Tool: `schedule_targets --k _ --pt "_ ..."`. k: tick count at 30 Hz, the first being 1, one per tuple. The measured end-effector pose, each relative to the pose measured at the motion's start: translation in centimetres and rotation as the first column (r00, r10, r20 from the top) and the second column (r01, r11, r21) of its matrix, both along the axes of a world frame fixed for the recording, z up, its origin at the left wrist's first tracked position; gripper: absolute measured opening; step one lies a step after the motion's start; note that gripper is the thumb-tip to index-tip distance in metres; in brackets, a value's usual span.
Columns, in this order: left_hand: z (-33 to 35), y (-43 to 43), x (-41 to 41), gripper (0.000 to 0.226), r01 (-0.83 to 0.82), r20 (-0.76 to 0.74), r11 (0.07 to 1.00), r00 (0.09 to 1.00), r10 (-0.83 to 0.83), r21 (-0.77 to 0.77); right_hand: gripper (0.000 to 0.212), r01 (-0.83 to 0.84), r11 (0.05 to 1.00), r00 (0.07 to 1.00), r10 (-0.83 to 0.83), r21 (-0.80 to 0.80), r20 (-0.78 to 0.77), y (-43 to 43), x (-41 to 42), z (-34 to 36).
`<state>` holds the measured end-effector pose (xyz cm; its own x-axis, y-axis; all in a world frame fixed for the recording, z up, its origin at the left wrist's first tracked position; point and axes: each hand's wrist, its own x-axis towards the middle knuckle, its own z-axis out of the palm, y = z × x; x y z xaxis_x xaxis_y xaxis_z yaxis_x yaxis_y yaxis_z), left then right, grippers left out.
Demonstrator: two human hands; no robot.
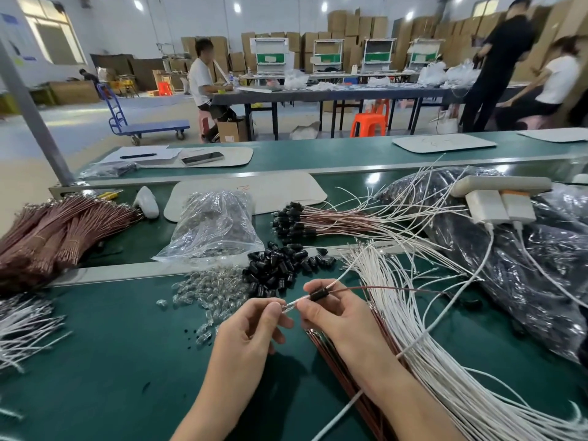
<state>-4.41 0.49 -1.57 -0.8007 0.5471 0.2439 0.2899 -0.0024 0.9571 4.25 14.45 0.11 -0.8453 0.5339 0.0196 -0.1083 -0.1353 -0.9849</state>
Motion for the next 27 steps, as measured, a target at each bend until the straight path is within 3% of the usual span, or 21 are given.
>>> schedule_targets --k 12,27 --pt "0.03 -0.07 0.28 0.024 -0.010 0.012 1.000 1.000 0.011 -0.029 0.023 -0.003 0.998 1.000 0.002 0.065 0.017 -0.34 0.22 0.39" --pt "-0.29 -0.24 0.53 0.031 -0.040 -0.093 0.993 0.995 0.029 -0.115 0.032 -0.040 0.997 0.999 0.040 0.063 0.000 -0.38 0.35 0.54"
